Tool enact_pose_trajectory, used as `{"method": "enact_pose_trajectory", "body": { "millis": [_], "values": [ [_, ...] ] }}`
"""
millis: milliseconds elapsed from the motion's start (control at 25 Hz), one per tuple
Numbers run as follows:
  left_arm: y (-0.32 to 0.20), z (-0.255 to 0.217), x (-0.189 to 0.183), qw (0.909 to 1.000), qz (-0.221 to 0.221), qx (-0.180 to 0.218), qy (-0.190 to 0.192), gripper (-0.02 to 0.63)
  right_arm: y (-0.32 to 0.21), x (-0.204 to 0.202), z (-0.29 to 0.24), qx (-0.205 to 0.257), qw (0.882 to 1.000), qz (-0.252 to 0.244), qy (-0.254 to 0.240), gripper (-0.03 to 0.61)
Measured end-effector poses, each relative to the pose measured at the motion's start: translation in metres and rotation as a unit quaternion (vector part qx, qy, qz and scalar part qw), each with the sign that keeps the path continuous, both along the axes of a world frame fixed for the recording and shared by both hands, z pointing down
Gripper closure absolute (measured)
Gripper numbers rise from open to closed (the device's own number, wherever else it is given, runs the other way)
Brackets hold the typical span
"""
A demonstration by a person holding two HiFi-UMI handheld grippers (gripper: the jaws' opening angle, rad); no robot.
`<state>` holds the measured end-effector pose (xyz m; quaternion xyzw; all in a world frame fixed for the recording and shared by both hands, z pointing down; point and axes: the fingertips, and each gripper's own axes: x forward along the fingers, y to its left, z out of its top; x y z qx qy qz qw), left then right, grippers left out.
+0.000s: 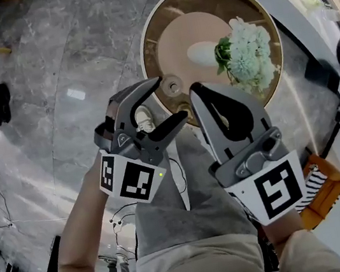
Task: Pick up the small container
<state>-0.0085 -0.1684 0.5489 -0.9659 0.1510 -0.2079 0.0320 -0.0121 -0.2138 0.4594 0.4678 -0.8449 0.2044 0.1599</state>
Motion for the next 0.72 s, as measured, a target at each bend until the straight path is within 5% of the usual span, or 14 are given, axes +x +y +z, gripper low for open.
{"method": "enact_pose_trajectory", "body": {
  "millis": [160,720],
  "values": [
    [0.016,0.044,0.006,0.9994,0.03,0.007,-0.016,0.267,0.011,-0.001,0.042,-0.023,1.0,0.0,0.007,0.572],
    [0.026,0.189,0.031,0.9976,0.031,-0.05,-0.036,0.25,0.042,0.015,0.165,-0.088,0.996,0.021,0.013,0.572]
  ]
}}
